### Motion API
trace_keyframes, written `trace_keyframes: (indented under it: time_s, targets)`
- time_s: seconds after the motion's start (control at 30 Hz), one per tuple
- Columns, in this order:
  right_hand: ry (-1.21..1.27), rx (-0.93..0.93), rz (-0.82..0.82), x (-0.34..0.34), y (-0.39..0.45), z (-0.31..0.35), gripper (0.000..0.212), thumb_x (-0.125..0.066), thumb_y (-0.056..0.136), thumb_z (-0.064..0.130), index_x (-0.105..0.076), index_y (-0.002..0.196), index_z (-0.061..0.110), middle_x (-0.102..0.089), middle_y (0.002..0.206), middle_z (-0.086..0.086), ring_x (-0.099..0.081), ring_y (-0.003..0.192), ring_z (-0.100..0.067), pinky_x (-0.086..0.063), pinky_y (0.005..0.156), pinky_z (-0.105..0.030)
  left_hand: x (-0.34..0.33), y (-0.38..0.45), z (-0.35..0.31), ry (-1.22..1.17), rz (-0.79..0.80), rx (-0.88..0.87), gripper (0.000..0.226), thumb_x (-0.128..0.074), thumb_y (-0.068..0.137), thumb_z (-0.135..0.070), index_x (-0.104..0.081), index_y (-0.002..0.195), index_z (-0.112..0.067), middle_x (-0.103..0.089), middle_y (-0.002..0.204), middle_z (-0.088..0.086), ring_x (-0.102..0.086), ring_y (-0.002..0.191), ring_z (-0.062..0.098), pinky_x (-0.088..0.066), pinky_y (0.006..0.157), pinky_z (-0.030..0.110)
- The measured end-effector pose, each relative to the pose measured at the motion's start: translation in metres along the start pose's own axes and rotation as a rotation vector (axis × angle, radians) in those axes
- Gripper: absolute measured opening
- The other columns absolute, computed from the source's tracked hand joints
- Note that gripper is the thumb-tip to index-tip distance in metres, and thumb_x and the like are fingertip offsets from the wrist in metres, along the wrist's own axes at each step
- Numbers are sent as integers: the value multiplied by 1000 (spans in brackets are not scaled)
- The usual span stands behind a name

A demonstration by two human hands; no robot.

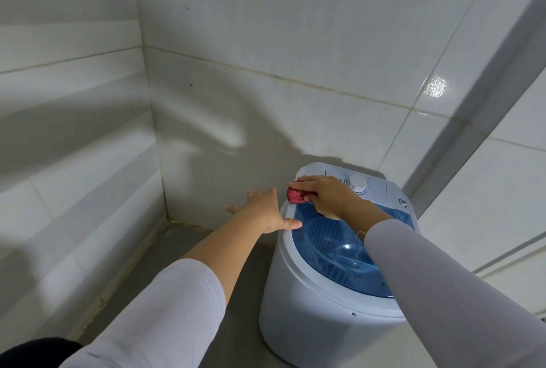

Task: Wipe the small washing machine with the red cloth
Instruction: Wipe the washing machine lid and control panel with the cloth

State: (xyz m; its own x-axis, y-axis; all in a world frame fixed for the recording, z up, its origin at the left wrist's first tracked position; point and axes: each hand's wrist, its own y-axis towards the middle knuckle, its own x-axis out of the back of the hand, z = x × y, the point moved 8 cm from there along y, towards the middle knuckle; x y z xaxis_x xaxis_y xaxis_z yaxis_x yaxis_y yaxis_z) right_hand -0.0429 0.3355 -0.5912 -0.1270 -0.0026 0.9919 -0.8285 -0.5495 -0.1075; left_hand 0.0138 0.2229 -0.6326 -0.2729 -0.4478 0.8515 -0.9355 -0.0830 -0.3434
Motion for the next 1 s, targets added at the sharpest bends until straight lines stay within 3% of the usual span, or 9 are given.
trace_keyframes:
  time_s: [0.77, 1.0]
  targets:
    - [-54, -47, 1, 2, -8, -4, 58, -44, 93, 0, -40, 142, 32, -38, 152, 1, -35, 138, -26, -33, 112, -37, 1, -2, -1, 51, -18, 35, 107, -58, 77, -70, -2, 154, -21, -5, 162, 5, 3, 149, 29, -10, 109, 71]
    - [15, -103, -17, 2, -20, -24, 58, -44, 92, -2, -45, 139, 33, -48, 144, -2, -46, 128, -28, -40, 106, -38, 1, -1, -2, 63, -31, 36, 107, -58, 76, -70, -3, 154, -21, -5, 162, 6, 2, 149, 30, -11, 110, 70]
